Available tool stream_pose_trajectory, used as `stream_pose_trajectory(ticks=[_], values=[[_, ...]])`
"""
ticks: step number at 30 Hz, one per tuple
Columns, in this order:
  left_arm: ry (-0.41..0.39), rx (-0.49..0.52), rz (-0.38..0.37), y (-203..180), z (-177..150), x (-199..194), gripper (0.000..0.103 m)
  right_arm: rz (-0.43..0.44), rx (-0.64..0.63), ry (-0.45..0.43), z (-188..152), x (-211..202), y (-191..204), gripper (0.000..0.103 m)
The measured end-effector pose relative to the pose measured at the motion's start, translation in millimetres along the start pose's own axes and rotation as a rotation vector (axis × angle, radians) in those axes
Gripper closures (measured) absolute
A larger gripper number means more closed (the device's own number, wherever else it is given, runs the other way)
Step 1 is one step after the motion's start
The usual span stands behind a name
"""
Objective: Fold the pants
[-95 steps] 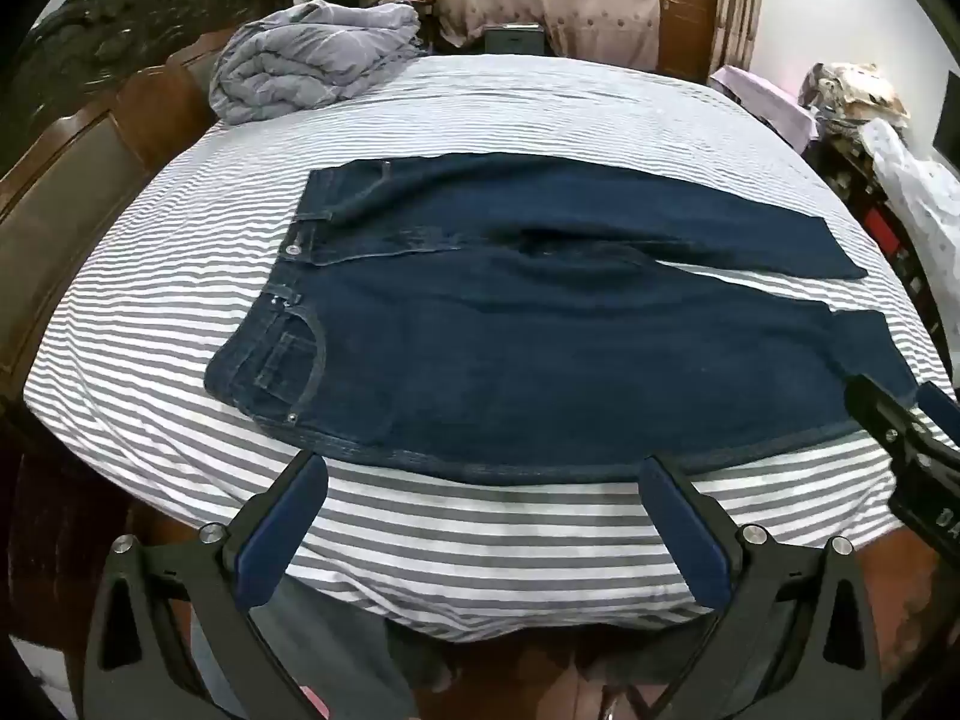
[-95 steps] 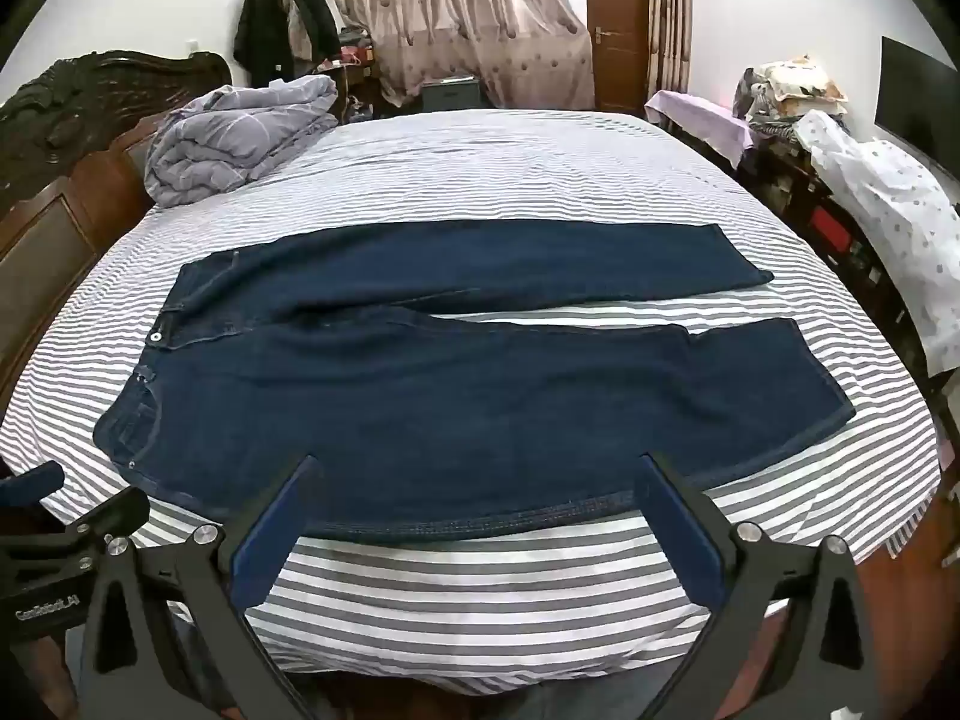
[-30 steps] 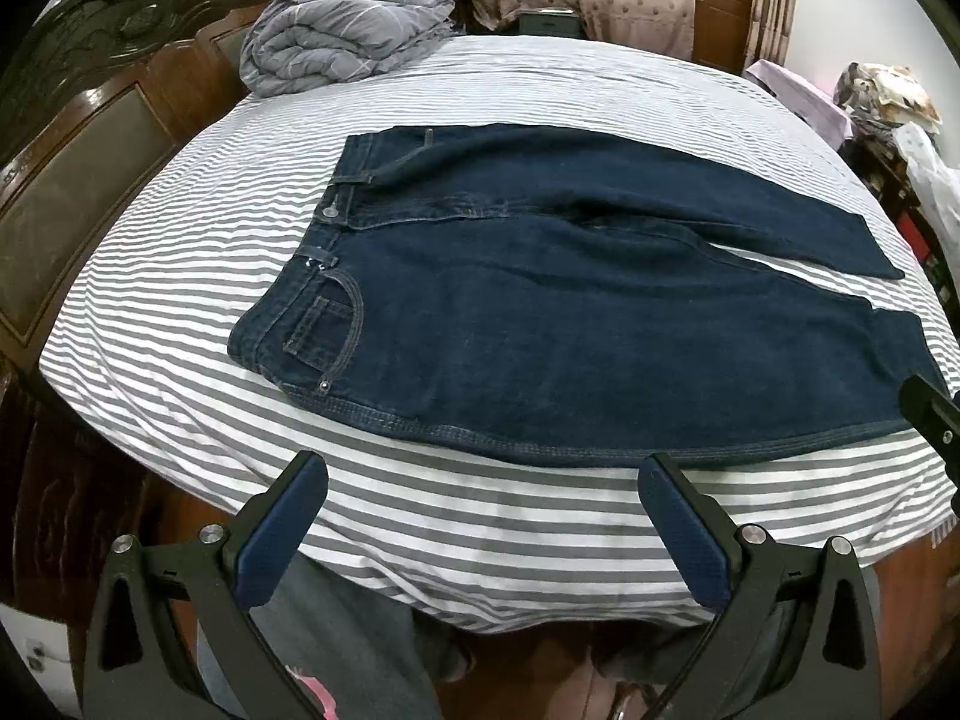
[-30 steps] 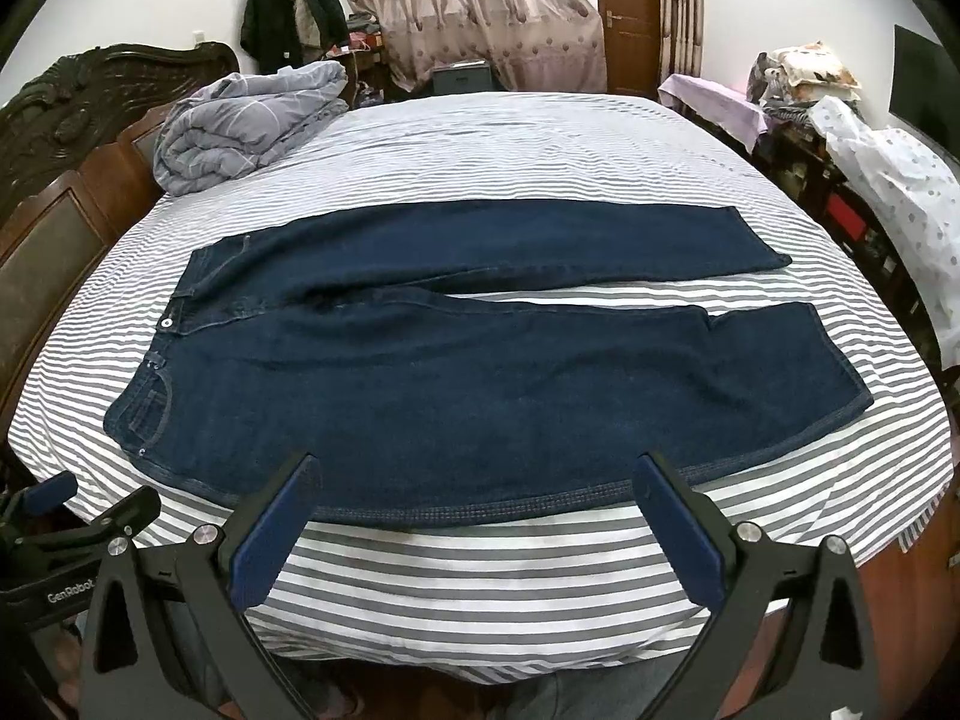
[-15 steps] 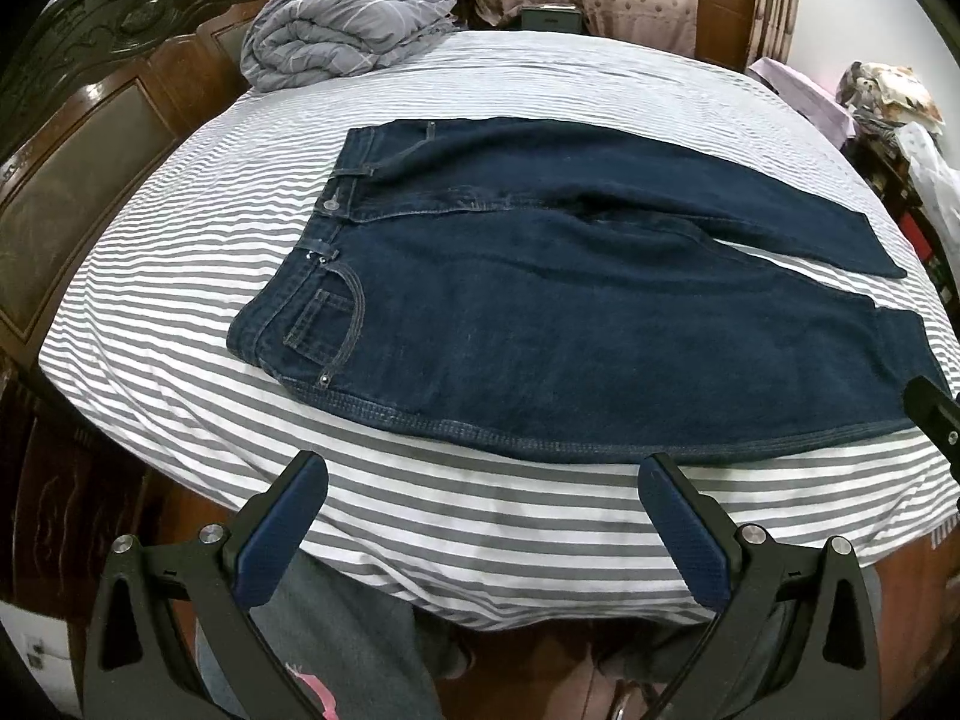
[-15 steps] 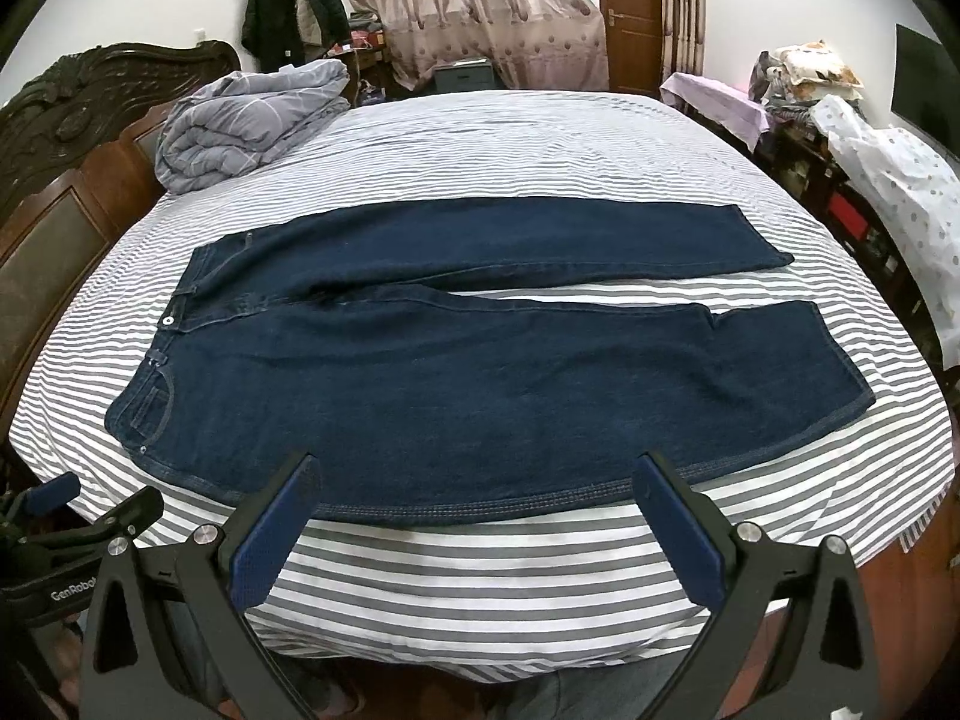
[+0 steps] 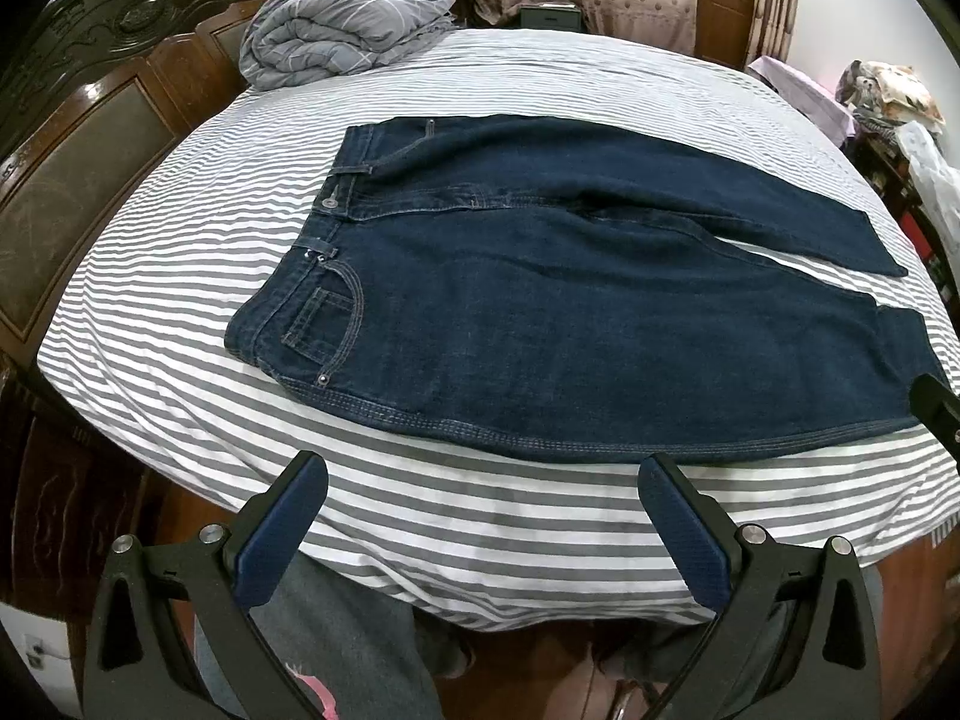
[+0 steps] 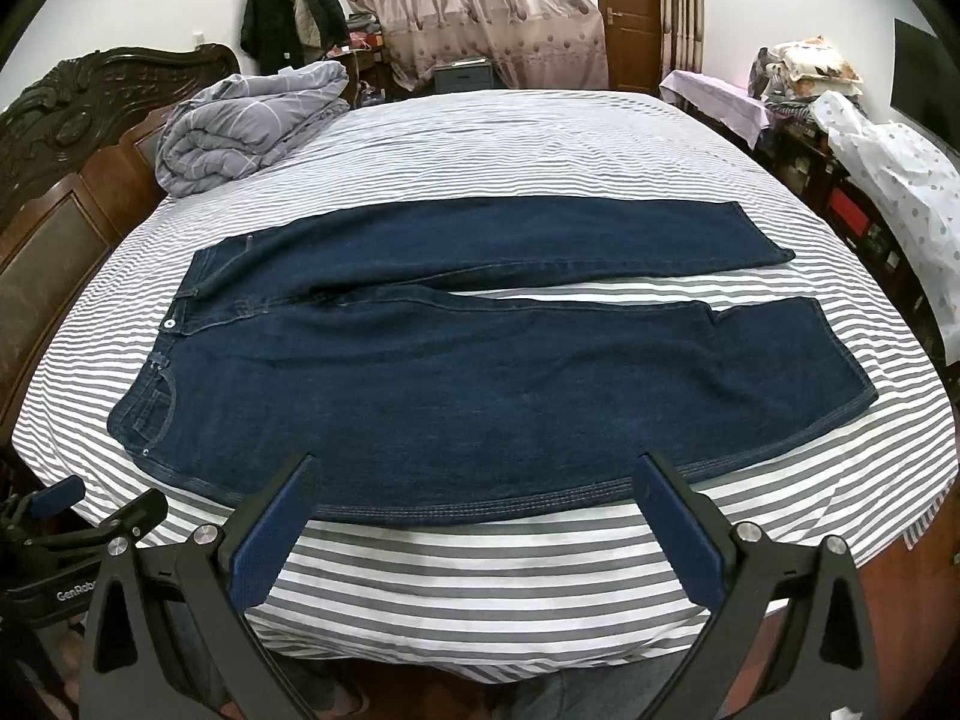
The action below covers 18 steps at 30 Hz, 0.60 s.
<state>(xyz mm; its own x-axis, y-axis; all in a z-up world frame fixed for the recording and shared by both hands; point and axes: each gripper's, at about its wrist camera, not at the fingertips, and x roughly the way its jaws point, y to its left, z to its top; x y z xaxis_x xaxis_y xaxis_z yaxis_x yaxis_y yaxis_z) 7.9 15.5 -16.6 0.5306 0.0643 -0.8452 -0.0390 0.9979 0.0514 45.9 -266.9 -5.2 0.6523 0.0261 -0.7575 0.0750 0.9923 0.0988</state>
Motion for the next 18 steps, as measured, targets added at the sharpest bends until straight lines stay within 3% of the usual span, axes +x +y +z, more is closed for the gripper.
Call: stream_pose_trajectory(ticks=[18], values=[[-0.008, 0.012, -0.016, 9, 15, 14, 0.001, -0.002, -0.01, 0.007, 0, 6, -4, 0.001]])
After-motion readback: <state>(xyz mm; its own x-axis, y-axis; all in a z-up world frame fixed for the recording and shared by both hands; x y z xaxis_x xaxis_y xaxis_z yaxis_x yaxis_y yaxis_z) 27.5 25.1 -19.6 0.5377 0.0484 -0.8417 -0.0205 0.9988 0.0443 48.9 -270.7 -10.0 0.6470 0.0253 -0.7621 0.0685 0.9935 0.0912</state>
